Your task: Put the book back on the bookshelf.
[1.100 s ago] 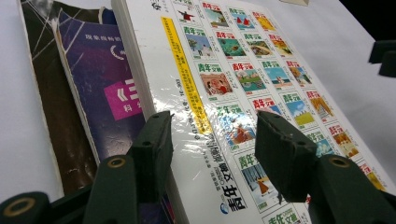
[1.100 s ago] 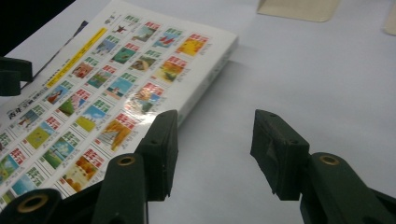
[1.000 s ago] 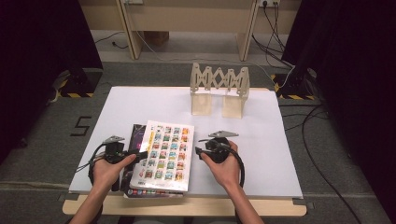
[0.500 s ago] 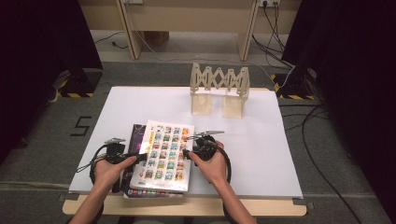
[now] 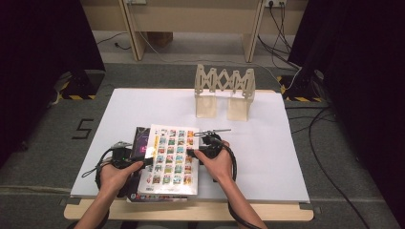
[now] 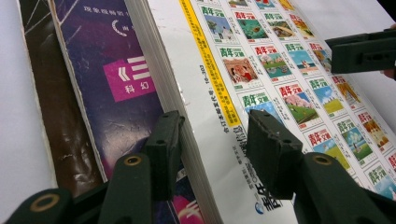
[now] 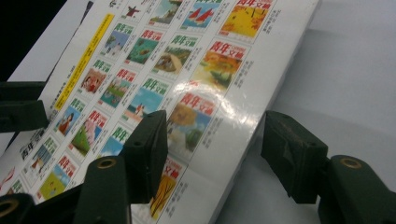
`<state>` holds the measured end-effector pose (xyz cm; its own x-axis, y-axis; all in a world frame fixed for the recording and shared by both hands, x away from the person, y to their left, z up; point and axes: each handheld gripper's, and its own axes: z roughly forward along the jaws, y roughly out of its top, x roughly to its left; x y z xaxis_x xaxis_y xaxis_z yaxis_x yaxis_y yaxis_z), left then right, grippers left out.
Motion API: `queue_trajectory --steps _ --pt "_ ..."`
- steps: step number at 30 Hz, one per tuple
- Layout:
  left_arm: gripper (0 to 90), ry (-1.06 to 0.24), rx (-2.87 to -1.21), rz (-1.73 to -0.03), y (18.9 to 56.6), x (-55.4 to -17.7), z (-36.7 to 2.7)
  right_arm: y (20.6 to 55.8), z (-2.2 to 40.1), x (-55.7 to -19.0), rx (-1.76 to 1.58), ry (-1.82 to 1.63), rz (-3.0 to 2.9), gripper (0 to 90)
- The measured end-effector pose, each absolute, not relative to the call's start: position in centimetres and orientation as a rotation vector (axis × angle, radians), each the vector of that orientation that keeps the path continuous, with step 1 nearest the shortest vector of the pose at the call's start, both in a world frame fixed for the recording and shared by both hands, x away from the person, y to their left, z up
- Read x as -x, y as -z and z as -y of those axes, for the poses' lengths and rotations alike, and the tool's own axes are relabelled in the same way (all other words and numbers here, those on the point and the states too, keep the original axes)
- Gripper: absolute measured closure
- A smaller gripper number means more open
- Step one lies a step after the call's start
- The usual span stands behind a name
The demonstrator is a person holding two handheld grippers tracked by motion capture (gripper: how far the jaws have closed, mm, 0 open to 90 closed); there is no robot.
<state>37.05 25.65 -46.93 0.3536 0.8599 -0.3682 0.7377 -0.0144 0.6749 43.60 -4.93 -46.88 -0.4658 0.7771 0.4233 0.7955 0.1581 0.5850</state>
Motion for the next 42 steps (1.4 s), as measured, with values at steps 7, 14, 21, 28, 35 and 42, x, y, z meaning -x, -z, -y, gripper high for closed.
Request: queue_trajectory --steps 7,14,21,28,35,42 --pt "52.7 -0.226 -1.799 -1.402 46.8 -37.9 -25.3 47.6 5.2 -45.7 1.612 1.227 2.274 34.6" --pt "53.4 -0.251 -1.820 -1.396 46.6 -38.5 -25.1 48.6 5.0 -47.0 1.609 1.234 2.140 31.2" --pt "54.1 -0.289 -1.858 -1.389 46.4 -38.9 -25.1 47.1 4.7 -46.8 1.646 1.221 2.205 47.8" --pt "55.3 -0.306 -1.866 -1.393 46.3 -39.0 -25.4 45.1 4.0 -46.2 1.606 1.295 2.220 62.2" --pt "54.9 -0.331 -1.864 -1.394 46.3 -39.0 -25.2 46.2 4.0 -47.7 1.603 1.236 2.189 57.9" --pt "55.0 -0.351 -1.874 -1.392 46.3 -39.0 -25.0 46.4 3.9 -49.7 1.620 1.217 2.179 54.1"
